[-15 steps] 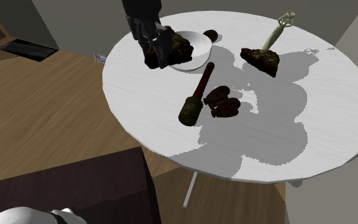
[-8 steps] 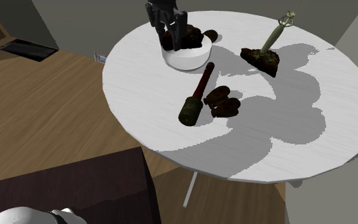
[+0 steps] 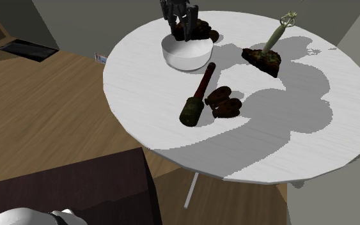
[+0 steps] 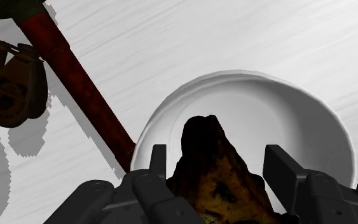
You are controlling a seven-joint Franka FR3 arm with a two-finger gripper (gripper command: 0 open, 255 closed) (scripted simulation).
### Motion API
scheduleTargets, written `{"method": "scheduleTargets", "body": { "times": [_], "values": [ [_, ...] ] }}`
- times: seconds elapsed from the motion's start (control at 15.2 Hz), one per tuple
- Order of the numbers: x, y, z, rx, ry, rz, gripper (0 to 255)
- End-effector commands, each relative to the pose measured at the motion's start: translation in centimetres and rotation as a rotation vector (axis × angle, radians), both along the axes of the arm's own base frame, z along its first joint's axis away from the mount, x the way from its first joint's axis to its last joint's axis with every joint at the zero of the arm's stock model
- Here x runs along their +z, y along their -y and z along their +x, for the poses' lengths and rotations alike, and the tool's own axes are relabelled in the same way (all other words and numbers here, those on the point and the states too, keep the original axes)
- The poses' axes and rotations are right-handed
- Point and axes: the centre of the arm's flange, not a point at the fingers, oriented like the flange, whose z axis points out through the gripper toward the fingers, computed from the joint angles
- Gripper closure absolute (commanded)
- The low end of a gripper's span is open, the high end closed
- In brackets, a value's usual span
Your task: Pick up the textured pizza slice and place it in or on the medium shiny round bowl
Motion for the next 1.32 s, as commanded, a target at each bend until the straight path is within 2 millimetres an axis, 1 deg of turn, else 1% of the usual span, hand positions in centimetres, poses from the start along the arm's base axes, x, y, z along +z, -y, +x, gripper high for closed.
{"method": "scheduleTargets", "body": {
  "times": [0.0, 0.53, 1.06, 1.12, 1.25],
  "values": [
    [-1.0, -0.2, 0.2, 0.000, 0.001, 0.000, 255],
    [-5.0, -0.2, 0.2, 0.000, 0.001, 0.000, 255],
    [-5.0, -0.2, 0.2, 0.000, 0.001, 0.000, 255],
    [-5.1, -0.2, 0.2, 0.000, 0.001, 0.000, 0],
    [-5.1, -0.3, 0.2, 0.000, 0.001, 0.000, 0]
  ]
}}
